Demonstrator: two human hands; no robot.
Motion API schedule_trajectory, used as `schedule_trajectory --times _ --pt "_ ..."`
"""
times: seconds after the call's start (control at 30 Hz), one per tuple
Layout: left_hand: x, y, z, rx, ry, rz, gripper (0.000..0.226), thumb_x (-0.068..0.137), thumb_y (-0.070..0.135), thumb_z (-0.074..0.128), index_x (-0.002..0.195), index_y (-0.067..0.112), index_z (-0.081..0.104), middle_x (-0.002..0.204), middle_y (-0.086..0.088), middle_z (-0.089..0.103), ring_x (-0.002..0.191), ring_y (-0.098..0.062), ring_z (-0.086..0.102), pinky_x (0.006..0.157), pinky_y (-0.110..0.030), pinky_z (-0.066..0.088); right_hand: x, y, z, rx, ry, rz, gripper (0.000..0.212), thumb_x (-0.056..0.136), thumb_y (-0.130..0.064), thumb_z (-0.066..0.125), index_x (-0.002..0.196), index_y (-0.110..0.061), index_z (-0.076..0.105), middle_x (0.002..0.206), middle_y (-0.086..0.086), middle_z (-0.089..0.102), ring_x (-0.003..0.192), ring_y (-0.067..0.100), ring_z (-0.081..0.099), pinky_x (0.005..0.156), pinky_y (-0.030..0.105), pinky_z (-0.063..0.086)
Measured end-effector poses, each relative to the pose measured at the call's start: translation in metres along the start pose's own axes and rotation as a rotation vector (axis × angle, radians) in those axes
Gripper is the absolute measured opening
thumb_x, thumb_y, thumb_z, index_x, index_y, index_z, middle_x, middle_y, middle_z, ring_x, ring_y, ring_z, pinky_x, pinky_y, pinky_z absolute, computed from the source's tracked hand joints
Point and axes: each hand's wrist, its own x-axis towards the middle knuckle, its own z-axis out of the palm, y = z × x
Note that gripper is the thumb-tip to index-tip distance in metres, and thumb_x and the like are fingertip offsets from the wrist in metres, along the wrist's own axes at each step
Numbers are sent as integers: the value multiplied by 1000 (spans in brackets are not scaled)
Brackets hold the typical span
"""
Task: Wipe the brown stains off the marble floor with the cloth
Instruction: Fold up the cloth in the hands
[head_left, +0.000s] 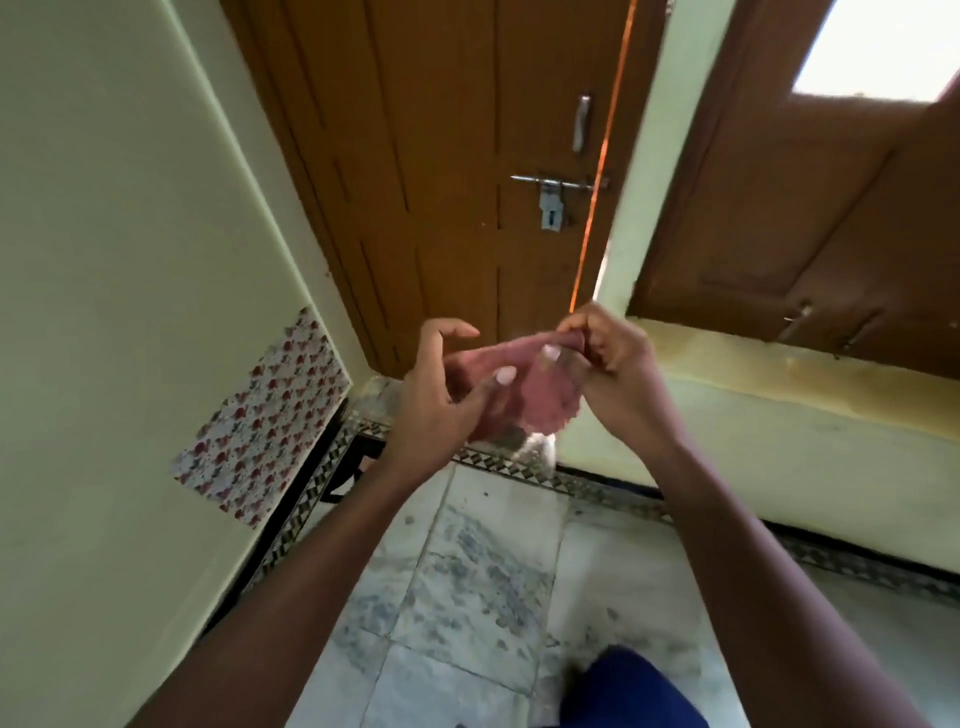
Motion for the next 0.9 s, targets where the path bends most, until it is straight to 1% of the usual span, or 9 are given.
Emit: schedule_trajectory --times 0.07,0.13,0.23,0.3,0.43,0.57,0.67,0.8,0.9 --pt "9 3 21 -94 -18 -35 69 85 34 89 136 33 41 115 11 70 101 0 75 79 -31 67 10 9 -21 8 102 6 16 93 -3 78 97 -16 69 89 -4 71 83 12 69 66 25 54" --pt "17 6 47 -193 16 -60 71 86 23 88 135 34 38 115 -7 73 102 -17 78 81 -38 67 15 27 -44 69 155 33 18 93 -7 80 101 -17 68 84 3 74 77 20 69 59 35 50" --pt "41 15 102 -190 74 -39 55 92 15 81 121 34 39 103 -6 68 86 -13 77 61 -24 60 21 62 -88 161 195 50 23 99 -6 73 114 -14 58 77 21 71 60 27 54 42 51 37" --pt "57 19 136 -136 63 -1 37 97 14 76 108 35 47 95 1 66 78 -11 72 55 -18 52 24 85 -114 208 195 86 20 103 -5 66 115 -13 52 80 21 71 58 26 56 38 47 42" --pt "101 13 217 -108 -6 37 18 98 3 72 87 18 74 86 6 75 82 -10 72 69 -20 54 40 135 -182 240 221 157 15 106 -6 62 105 -16 50 72 4 63 53 15 44 40 26 36" --pt "133 17 288 -144 -106 -48 24 86 3 85 102 20 82 98 6 82 90 -7 76 75 -16 56 57 179 -249 207 264 176 15 102 -4 66 100 -16 57 77 6 64 61 14 51 45 30 40" --pt "160 7 330 -128 -110 -99 36 82 3 88 112 22 80 108 5 81 94 -8 76 74 -20 60 70 212 -281 215 172 204 19 94 -2 75 98 -13 60 85 17 67 74 22 60 57 37 50" --pt "189 -11 372 95 -147 -77 51 80 1 87 123 27 77 124 14 75 112 -6 72 93 -31 64 85 268 -302 47 113 243 32 79 13 74 78 -19 71 77 -3 67 70 14 62 61 34 51" --pt "217 -27 395 222 -169 -82 56 78 0 87 125 27 76 126 13 73 114 -7 69 99 -25 60 105 307 -307 -14 92 320 34 75 9 79 85 -23 80 88 -5 76 82 13 73 76 34 59"
